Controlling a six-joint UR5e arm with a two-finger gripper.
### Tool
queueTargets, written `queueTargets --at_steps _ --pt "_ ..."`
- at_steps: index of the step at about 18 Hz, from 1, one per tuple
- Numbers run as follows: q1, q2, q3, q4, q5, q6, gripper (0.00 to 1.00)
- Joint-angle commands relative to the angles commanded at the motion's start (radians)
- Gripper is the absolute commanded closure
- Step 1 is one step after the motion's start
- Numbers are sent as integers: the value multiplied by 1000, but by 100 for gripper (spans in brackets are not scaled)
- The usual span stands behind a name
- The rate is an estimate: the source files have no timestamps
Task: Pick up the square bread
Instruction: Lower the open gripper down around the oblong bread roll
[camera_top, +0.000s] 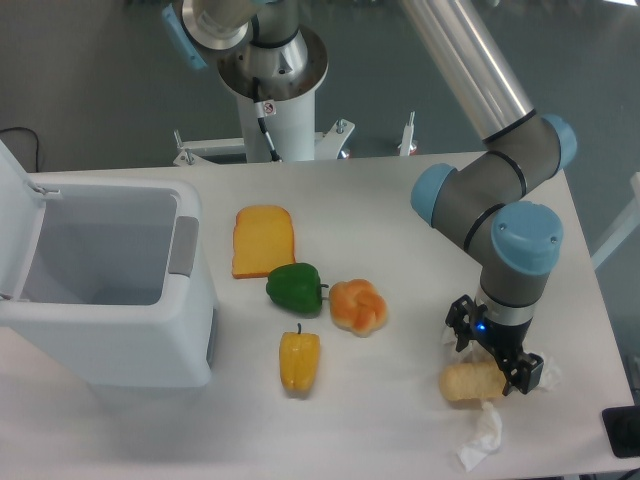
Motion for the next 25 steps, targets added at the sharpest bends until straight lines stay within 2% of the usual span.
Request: queueTargets --at_steps 7,25 --pt "-9 -17 2 2 -5 3 0" --pt "-12 -15 -11 2 26 20 0"
